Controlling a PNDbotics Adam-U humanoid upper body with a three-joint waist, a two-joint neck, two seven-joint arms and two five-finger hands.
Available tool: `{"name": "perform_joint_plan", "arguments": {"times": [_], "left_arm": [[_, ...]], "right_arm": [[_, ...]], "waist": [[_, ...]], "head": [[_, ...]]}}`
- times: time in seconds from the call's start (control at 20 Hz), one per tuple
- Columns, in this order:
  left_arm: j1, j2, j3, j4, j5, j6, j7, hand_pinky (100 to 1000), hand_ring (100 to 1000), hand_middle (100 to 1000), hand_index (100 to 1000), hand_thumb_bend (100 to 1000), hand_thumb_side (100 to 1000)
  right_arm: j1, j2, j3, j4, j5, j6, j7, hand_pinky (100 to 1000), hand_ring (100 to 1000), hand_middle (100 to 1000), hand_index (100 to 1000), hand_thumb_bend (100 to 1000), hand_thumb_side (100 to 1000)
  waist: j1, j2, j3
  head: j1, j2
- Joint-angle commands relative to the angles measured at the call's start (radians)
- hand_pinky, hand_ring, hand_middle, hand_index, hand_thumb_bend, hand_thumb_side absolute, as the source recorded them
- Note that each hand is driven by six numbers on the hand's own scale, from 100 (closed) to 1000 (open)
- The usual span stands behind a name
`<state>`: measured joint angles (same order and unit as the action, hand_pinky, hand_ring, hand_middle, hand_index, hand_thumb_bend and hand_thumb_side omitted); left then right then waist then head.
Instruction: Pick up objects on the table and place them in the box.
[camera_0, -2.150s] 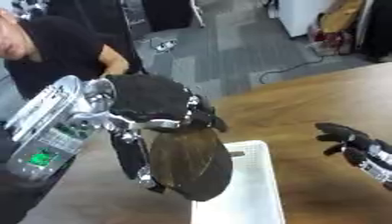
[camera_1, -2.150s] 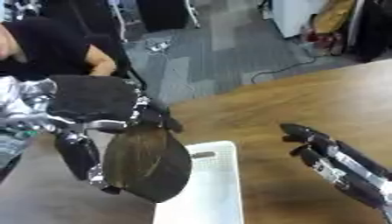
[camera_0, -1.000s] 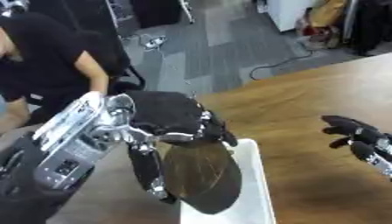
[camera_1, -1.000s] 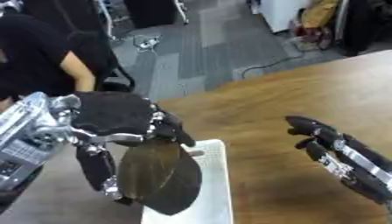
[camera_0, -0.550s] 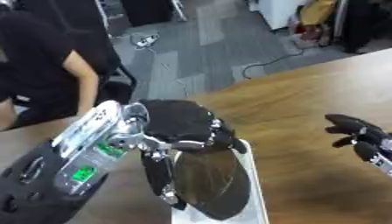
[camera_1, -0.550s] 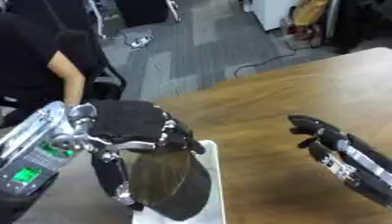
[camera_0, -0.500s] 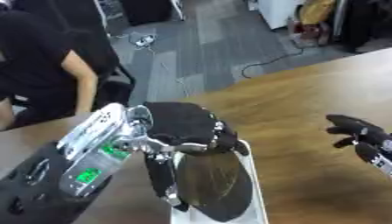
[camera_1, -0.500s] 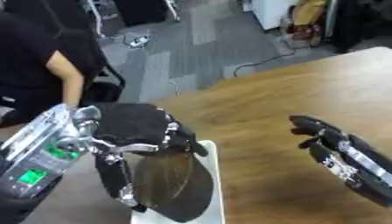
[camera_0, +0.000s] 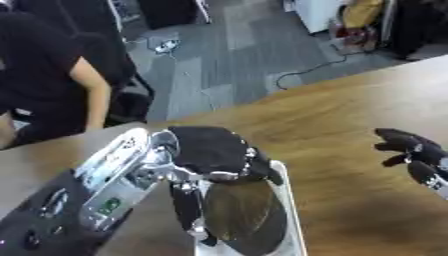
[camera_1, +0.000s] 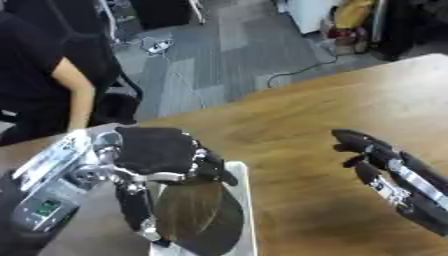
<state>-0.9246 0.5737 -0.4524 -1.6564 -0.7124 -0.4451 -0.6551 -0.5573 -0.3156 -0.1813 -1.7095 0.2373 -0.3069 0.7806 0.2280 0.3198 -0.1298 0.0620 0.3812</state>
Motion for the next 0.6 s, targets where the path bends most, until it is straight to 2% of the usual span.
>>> {"name": "perform_joint_plan", "arguments": {"times": [0.05, 0.2, 0.3, 0.35, 0.4, 0.45, 0.5, 0.55, 0.6], "left_arm": [[0.003, 0.015, 0.004, 0.021, -0.029, -0.107, -0.096, 371, 355, 531, 624, 355, 164], [0.018, 0.002, 0.009, 0.063, -0.064, -0.115, -0.077, 366, 360, 529, 621, 333, 130], [0.022, -0.005, 0.008, 0.085, -0.083, -0.122, -0.057, 433, 454, 598, 685, 346, 172], [0.023, -0.007, 0.007, 0.091, -0.088, -0.128, -0.048, 400, 408, 562, 657, 337, 146], [0.023, -0.008, 0.007, 0.094, -0.093, -0.134, -0.039, 577, 675, 785, 819, 485, 478], [0.023, -0.010, 0.006, 0.094, -0.090, -0.144, -0.029, 651, 767, 836, 876, 579, 630], [0.022, -0.010, 0.007, 0.094, -0.086, -0.154, -0.020, 685, 805, 858, 899, 610, 681], [0.022, -0.009, 0.008, 0.093, -0.082, -0.161, -0.013, 674, 793, 851, 891, 600, 665], [0.021, -0.009, 0.009, 0.093, -0.079, -0.167, -0.008, 729, 850, 886, 922, 670, 783]], "right_arm": [[-0.022, -0.005, -0.005, -0.022, -0.008, -0.006, -0.003, 788, 921, 1000, 1000, 100, 1000], [-0.028, -0.003, -0.003, -0.023, -0.012, -0.008, -0.002, 788, 921, 1000, 1000, 100, 1000], [-0.030, -0.002, -0.003, -0.022, -0.013, -0.010, -0.001, 787, 920, 1000, 1000, 100, 1000], [-0.030, -0.002, -0.003, -0.021, -0.013, -0.011, -0.002, 787, 920, 1000, 1000, 100, 1000], [-0.030, -0.003, -0.003, -0.021, -0.013, -0.011, -0.002, 787, 920, 1000, 1000, 100, 1000], [-0.031, -0.003, -0.004, -0.020, -0.012, -0.012, -0.002, 787, 920, 1000, 1000, 100, 1000], [-0.030, -0.002, -0.004, -0.020, -0.012, -0.012, -0.002, 787, 920, 1000, 1000, 100, 1000], [-0.030, -0.002, -0.005, -0.020, -0.011, -0.012, -0.003, 787, 920, 1000, 1000, 100, 1000], [-0.029, -0.002, -0.005, -0.019, -0.010, -0.012, -0.003, 787, 920, 1000, 1000, 100, 1000]], "waist": [[-0.013, -0.012, 0.003], [-0.018, -0.004, -0.001], [-0.020, -0.002, -0.003], [-0.021, -0.001, -0.003], [-0.022, -0.001, -0.002], [-0.023, -0.001, -0.001], [-0.023, -0.001, 0.001], [-0.024, -0.001, 0.003], [-0.024, -0.001, 0.004]], "head": [[0.006, -0.015], [0.009, -0.020], [0.010, -0.021], [0.009, -0.021], [0.010, -0.021], [0.009, -0.021], [0.008, -0.020], [0.007, -0.020], [0.007, -0.020]]}}
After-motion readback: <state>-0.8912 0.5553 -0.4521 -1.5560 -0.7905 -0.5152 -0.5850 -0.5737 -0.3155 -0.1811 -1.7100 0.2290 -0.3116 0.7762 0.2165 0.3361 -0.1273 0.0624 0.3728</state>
